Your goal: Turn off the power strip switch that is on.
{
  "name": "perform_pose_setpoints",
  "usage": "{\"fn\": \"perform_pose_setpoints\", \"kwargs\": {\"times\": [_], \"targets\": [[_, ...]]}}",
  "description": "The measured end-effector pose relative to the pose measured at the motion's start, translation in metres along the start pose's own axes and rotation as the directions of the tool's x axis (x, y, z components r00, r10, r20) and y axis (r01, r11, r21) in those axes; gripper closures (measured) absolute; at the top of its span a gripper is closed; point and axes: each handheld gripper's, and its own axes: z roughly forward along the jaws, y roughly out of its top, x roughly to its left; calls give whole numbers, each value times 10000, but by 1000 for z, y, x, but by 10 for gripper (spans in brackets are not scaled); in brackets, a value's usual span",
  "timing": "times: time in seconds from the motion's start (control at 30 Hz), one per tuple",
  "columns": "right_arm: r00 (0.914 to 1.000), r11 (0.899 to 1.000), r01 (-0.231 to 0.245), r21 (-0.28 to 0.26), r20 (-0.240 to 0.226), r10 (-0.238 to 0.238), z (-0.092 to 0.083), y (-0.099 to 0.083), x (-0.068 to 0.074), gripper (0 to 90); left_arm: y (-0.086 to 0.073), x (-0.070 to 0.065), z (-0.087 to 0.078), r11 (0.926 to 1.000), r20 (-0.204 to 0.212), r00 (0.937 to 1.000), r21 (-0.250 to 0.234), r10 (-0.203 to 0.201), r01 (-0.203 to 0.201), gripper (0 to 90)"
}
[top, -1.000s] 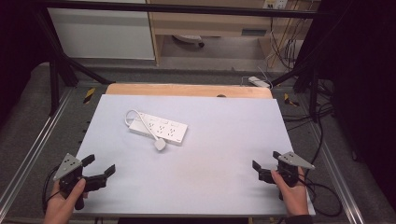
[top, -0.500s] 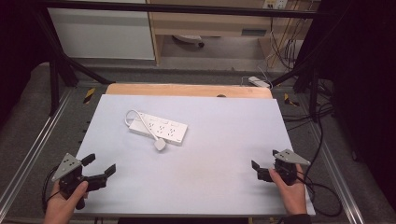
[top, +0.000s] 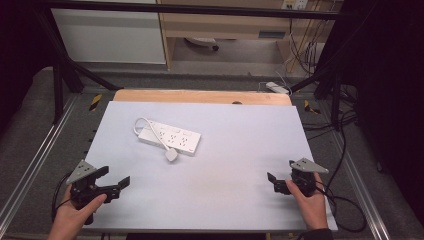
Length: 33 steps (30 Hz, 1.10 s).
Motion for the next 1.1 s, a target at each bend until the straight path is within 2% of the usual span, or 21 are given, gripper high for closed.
{"fn": "perform_pose_setpoints", "kwargs": {"times": [0.27, 0.7, 0.8, 1.1], "targets": [[10000, 9999, 22, 127, -71, -21, 2, -1, 1, 39, 9, -2, 2, 9999, 78, 9999, -9, -146, 146, 85], [9999, 9995, -7, 321, -121, 11, 3, -3, 3, 34, 30, -12, 14, 10000, 273, 9996, -18, 77, -76, 86], [9999, 9994, 37, 350, -128, -32, 4, -3, 3, 33, 35, -15, 17, 10000, 410, 9992, -91, 20, -16, 88], [9997, 9992, 77, 386, -214, -69, 4, -4, 4, 31, 49, -25, 28, 9995, 539, 9980, -30, 328, -327, 89]]}}
